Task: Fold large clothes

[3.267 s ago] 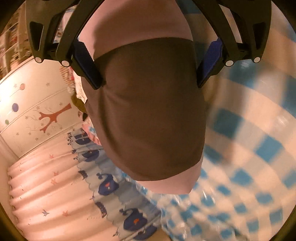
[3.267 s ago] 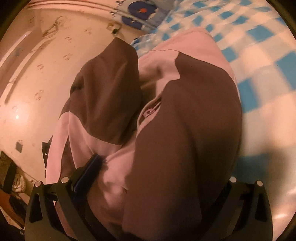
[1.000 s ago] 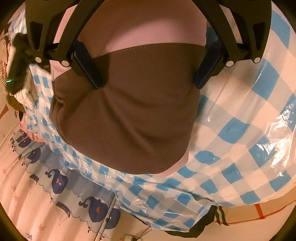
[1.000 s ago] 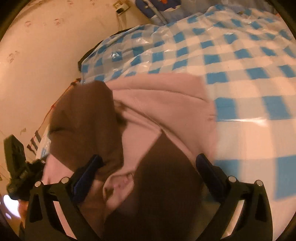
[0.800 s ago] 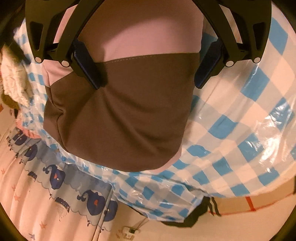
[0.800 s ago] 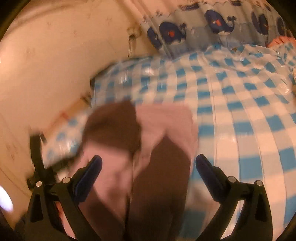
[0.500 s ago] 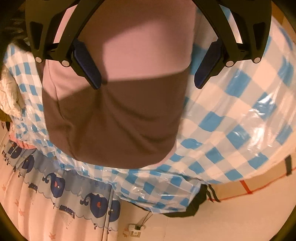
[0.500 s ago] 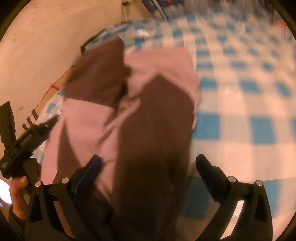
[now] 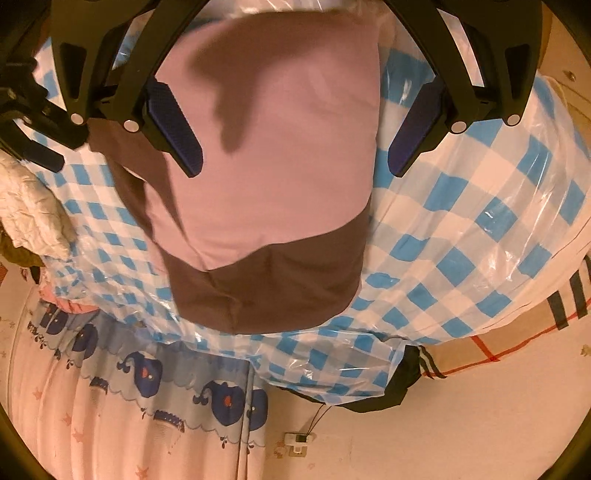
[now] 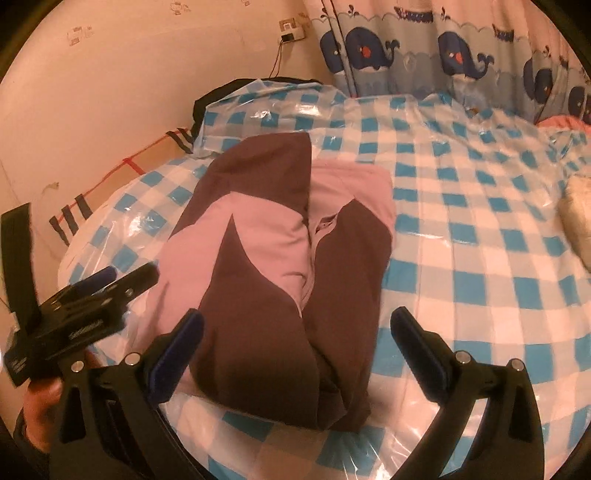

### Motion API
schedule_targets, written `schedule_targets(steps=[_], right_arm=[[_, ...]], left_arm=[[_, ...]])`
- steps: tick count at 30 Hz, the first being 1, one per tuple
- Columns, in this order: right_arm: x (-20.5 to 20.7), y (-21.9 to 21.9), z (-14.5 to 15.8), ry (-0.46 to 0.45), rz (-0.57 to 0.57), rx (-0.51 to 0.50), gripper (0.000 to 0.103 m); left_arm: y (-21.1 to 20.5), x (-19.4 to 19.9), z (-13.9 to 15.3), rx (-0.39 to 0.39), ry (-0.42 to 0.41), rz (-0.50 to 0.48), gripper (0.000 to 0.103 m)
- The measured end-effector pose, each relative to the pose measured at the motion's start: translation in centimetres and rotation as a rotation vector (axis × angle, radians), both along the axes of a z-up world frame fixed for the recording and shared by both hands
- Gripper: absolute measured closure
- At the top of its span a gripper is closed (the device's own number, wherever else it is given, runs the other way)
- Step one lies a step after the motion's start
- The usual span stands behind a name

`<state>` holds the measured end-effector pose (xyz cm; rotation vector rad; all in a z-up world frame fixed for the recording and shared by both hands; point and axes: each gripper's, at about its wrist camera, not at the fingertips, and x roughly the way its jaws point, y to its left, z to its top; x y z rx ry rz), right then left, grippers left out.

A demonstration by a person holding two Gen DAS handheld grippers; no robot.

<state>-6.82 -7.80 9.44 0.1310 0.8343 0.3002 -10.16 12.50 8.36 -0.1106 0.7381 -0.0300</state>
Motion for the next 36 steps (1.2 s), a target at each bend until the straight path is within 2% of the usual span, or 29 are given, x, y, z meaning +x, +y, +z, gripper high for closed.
schedule_targets(steps=[4, 8, 11, 16, 20, 36], right_arm=[[-0.4, 0.4, 0.8, 0.028, -0.036, -0.058, 0.005], [-1.1, 0.6, 1.4, 0.007, -0.039, -0.057, 0.005], [-1.5, 1.1, 1.6, 0.007, -0.043, -0.092, 0.005], [-1.8, 1.8, 1.7, 0.038, -0.032, -0.114, 0.005], [-2.2, 2.2, 2.0, 0.042, -0.019, -0.121, 0.005], [-2.2, 2.8, 1.5, 0.086, -0.021, -0.143, 0.005]], left_arm=[[-0.5, -1.8, 1.0, -0.016, 0.018, -0.018, 0.007], [-1.1, -2.6, 1.0, 0.011, 0.076, 0.006, 0.007], [-1.2, -3.4, 1.0, -0.007, 0.093, -0.013, 0.007], [-0.6, -3.8, 0.6, -0.022, 0.188, 0.013, 0.007], [-0.3, -4.3, 1.0, 0.027, 0.183, 0.023, 0.007], [-0.4, -3.8, 0.9, 0.030, 0.212, 0.000, 0.007]])
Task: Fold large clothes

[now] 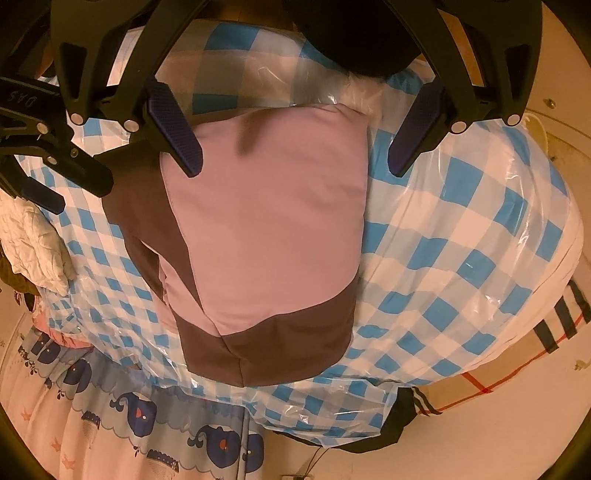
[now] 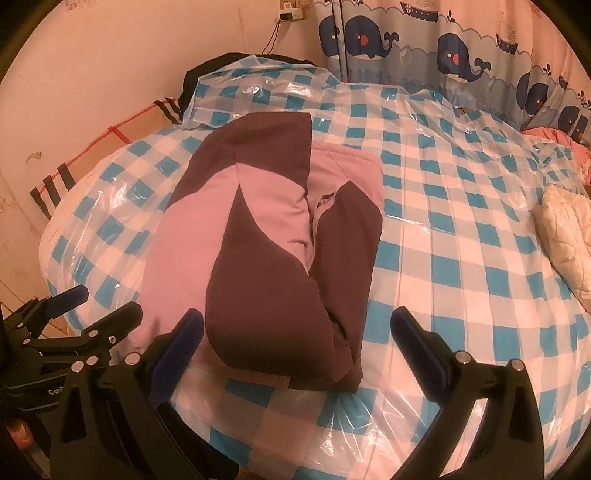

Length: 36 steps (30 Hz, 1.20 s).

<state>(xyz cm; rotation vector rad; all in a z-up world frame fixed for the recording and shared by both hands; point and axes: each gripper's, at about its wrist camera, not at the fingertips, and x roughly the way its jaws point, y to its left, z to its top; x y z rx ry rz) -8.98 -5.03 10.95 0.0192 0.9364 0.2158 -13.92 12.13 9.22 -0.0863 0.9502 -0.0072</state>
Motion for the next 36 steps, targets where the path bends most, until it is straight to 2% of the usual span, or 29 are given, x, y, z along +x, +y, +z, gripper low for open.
schedule_targets(steps=[5, 36], right_arm=[[0.2, 0.2, -0.5, 0.031, 0.001, -0.007, 0.005], [0.2, 0.6, -1.2, 0.049, 0.013, -0.007, 0.005]], left_arm=[[0.1, 0.2, -0.3, 0.002, 0.008, 0.007, 0.007], [0.5, 0.2, -0.7, -0.003, 0.015, 0.022, 0.007]])
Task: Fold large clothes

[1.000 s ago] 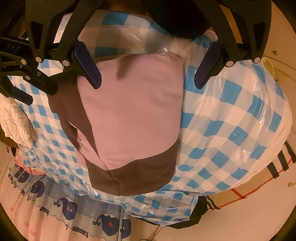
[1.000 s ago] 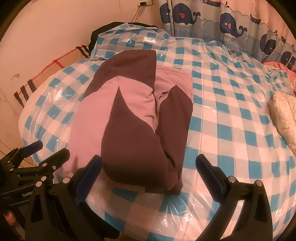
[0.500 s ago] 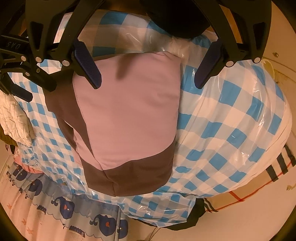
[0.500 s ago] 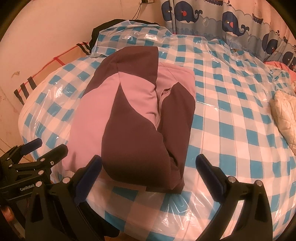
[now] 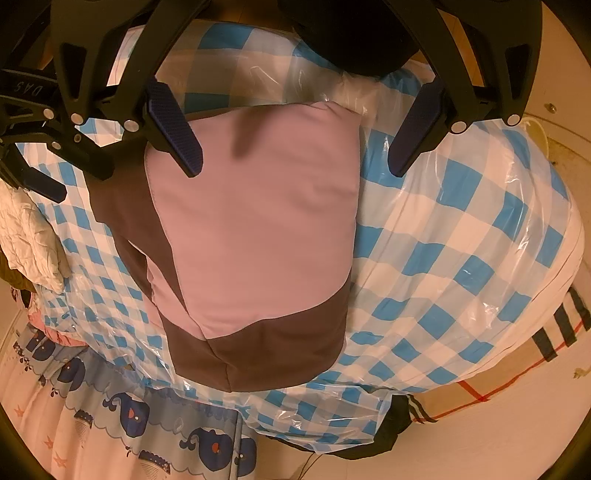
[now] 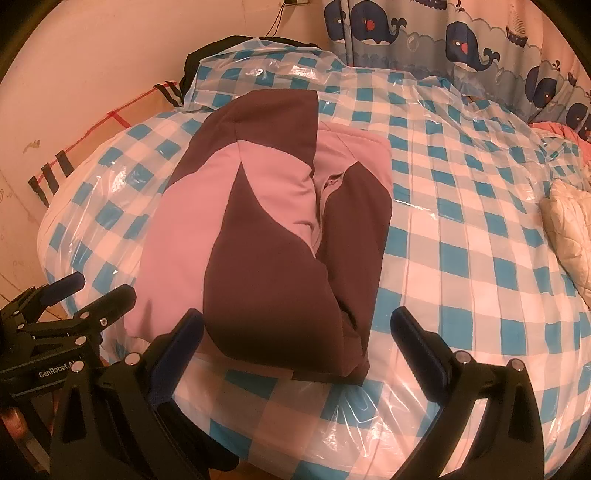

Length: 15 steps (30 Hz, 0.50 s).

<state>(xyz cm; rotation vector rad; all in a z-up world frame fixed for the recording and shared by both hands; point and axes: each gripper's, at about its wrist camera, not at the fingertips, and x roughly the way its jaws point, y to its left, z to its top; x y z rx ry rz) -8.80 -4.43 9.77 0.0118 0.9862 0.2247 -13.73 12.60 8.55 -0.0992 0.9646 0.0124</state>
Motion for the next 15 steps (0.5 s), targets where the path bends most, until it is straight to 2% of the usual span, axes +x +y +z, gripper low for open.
schedule_targets(steps=[15], right_arm=[[0.12, -0.36, -0.47, 0.012, 0.017, 0.003, 0.005]], left_arm=[[0.22, 0.38, -0.46, -0.004, 0.011, -0.010, 0.007]])
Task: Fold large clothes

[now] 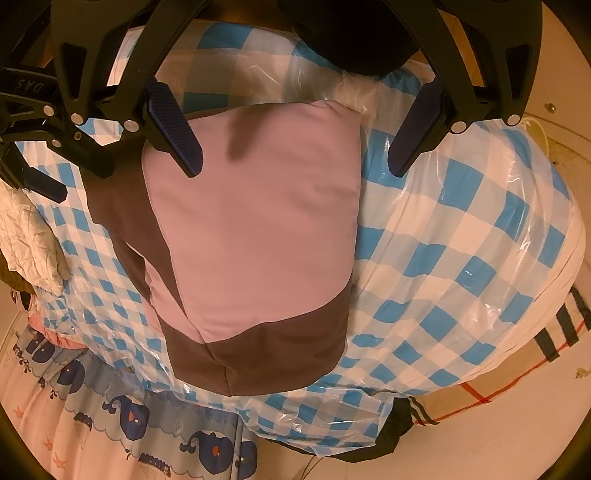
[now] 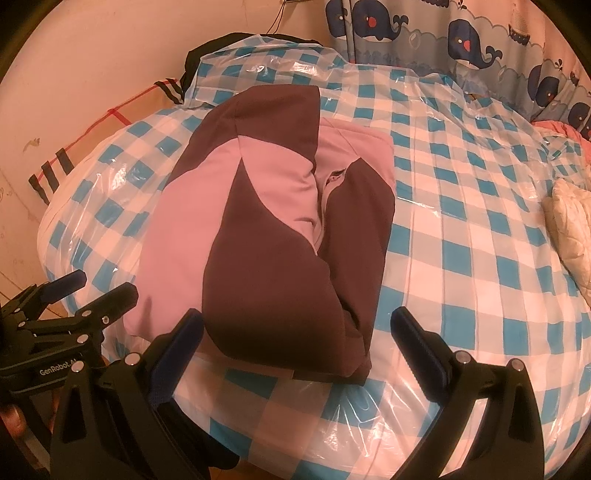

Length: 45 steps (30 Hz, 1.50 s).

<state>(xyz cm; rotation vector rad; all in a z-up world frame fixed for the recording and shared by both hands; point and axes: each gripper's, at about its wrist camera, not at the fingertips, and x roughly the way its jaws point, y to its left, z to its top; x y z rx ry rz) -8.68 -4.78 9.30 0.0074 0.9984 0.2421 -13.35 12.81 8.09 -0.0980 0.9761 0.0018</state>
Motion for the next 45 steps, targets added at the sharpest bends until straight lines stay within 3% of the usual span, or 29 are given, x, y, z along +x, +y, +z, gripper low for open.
schedule_targets(steps=[35, 45], right_arm=[[0.04, -0.22, -0.45, 0.011, 0.010, 0.003, 0.005], [-0.01, -0.35, -0.51, 0.014, 0.014, 0.008, 0.005]], left_arm=[[0.36, 0.80, -0.62, -0.015, 0.021, 0.008, 0.007], [-0.54, 0.77, -0.18, 0.078, -0.007, -0.035, 0.007]])
